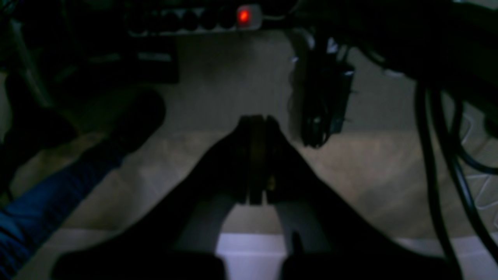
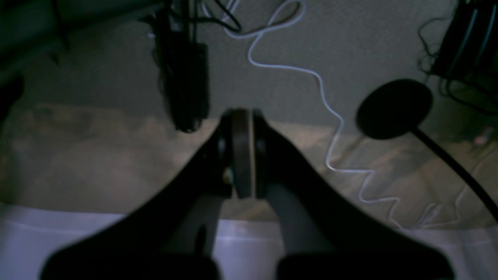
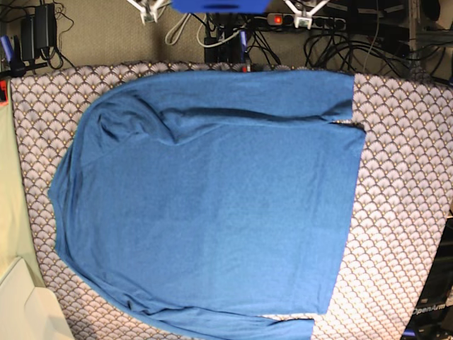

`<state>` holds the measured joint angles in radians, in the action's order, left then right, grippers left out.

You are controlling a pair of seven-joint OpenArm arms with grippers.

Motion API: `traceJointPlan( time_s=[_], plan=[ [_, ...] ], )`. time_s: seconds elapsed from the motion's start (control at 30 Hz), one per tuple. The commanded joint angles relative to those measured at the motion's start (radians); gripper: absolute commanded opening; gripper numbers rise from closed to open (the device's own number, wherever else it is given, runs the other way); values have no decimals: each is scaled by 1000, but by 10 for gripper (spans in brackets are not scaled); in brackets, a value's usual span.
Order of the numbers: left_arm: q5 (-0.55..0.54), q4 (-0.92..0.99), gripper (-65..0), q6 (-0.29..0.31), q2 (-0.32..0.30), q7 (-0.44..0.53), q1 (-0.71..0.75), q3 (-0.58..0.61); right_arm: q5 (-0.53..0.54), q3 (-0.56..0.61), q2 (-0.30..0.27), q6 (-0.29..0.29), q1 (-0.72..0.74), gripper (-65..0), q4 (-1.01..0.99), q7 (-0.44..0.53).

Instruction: Fold the T-shirt properly

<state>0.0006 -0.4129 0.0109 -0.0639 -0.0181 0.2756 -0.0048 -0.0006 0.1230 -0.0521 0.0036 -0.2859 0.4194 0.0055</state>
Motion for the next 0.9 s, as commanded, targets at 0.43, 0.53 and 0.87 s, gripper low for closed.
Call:
traceJointPlan(
  time_s=[0.43,0.53,0.87],
  plan=[
    [0,-455,-647,-4,-67,10,310,-1,4,-4,-18,5,-339,-650,517,-16],
    [-1,-574,-647,-7,-81,10,382,-2,4,-4,-36,5,-410,-650,623,-16],
    [-1,-869,-646,-2,-118,13,578,-34,4,-35,-68,5,-617,-649,959,-68]
  ],
)
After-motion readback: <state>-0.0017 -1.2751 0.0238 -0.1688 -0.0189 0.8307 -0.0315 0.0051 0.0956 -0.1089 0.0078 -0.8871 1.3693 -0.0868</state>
